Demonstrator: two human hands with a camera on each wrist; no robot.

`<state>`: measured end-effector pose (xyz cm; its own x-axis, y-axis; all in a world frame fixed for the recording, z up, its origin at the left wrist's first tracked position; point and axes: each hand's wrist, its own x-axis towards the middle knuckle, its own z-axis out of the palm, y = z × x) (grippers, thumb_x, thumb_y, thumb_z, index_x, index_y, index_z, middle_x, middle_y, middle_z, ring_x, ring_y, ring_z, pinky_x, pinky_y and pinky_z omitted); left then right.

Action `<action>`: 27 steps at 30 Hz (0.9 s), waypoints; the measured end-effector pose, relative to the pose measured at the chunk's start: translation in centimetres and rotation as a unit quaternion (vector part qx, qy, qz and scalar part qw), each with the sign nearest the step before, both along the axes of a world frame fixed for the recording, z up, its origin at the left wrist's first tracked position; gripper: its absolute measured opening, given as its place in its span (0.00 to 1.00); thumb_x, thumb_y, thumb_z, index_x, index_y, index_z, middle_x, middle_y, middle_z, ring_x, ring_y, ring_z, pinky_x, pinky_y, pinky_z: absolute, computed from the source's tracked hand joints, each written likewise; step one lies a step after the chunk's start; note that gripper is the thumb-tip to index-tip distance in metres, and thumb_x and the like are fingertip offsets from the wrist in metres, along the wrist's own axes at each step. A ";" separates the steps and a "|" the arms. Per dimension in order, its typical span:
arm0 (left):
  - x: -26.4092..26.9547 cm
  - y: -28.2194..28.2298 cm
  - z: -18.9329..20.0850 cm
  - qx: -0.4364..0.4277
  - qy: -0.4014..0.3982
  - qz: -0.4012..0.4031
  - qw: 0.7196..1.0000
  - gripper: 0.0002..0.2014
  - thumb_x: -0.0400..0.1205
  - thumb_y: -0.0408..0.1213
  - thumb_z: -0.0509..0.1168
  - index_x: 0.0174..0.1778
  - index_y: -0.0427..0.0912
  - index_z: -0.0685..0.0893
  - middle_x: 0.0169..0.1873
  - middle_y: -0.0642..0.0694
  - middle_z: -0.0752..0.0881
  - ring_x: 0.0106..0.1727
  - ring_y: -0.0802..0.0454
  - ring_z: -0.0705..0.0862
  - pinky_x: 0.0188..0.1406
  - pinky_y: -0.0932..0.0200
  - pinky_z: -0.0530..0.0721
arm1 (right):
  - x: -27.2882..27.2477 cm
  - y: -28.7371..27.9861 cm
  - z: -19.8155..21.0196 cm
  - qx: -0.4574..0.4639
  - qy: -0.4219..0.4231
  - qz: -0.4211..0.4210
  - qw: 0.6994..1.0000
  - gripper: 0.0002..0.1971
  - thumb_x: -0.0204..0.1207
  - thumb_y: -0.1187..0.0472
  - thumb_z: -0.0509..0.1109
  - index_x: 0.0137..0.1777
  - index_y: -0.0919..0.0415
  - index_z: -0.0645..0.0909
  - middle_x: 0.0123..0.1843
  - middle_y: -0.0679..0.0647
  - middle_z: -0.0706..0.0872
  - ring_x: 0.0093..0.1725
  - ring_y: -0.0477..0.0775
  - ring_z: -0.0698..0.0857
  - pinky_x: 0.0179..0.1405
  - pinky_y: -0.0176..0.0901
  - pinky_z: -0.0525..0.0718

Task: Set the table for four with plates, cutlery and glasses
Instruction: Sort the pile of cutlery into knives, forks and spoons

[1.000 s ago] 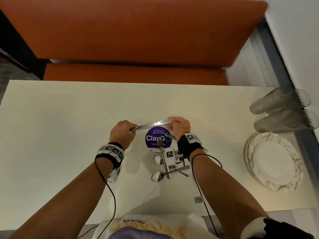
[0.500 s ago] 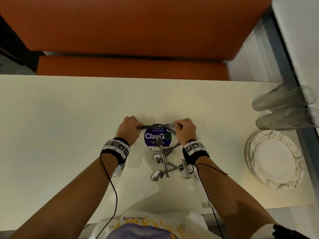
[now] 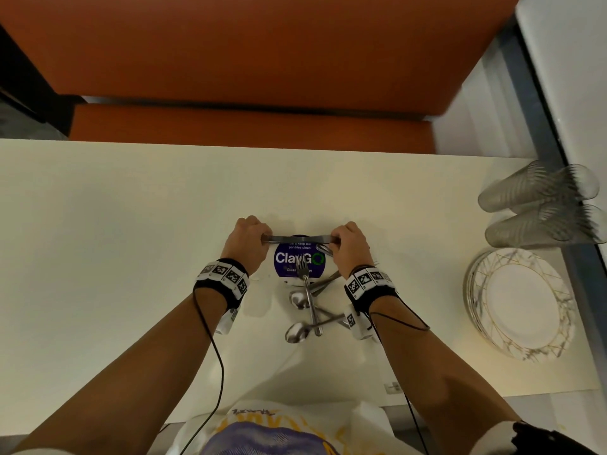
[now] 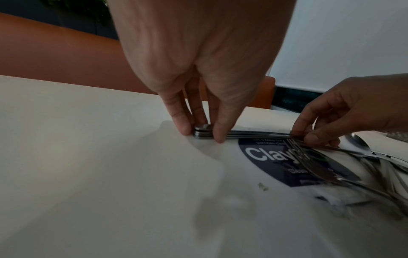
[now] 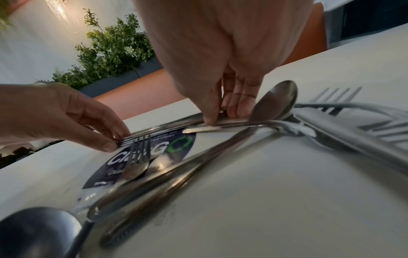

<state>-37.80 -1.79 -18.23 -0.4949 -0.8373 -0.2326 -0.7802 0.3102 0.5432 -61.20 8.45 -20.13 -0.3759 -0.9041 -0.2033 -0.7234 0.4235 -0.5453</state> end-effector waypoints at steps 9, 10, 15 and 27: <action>-0.3 -0.1 -0.2 0.006 -0.008 0.000 1.000 0.06 0.82 0.29 0.72 0.52 0.38 0.92 0.50 0.43 0.86 0.56 0.43 0.80 0.50 0.46 0.87 | -0.4 -0.3 0.6 0.035 0.002 0.021 0.999 0.05 0.76 0.69 0.74 0.50 0.66 0.83 0.56 0.60 0.80 0.53 0.61 0.82 0.54 0.53 0.85; -0.3 -0.1 -0.2 0.005 -0.006 0.000 1.000 0.06 0.82 0.29 0.72 0.51 0.38 0.92 0.49 0.43 0.86 0.55 0.43 0.79 0.50 0.45 0.87 | -0.5 -0.4 0.7 0.044 0.001 0.028 0.999 0.05 0.76 0.69 0.74 0.49 0.65 0.83 0.56 0.60 0.80 0.53 0.60 0.81 0.53 0.52 0.85; -0.3 0.1 -0.5 0.004 -0.005 0.002 1.000 0.06 0.82 0.30 0.72 0.52 0.39 0.91 0.50 0.45 0.84 0.56 0.44 0.78 0.49 0.46 0.88 | -0.7 -0.4 1.1 0.067 0.010 0.039 0.997 0.06 0.75 0.66 0.75 0.49 0.62 0.81 0.55 0.57 0.79 0.53 0.58 0.80 0.52 0.52 0.84; 0.6 2.4 0.0 -0.100 0.018 0.040 0.994 0.16 0.74 0.32 0.75 0.57 0.40 0.85 0.52 0.41 0.82 0.51 0.41 0.81 0.49 0.46 0.85 | -0.6 1.7 1.9 -0.023 0.041 0.017 0.999 0.10 0.74 0.73 0.71 0.54 0.63 0.83 0.54 0.58 0.82 0.55 0.59 0.80 0.54 0.51 0.85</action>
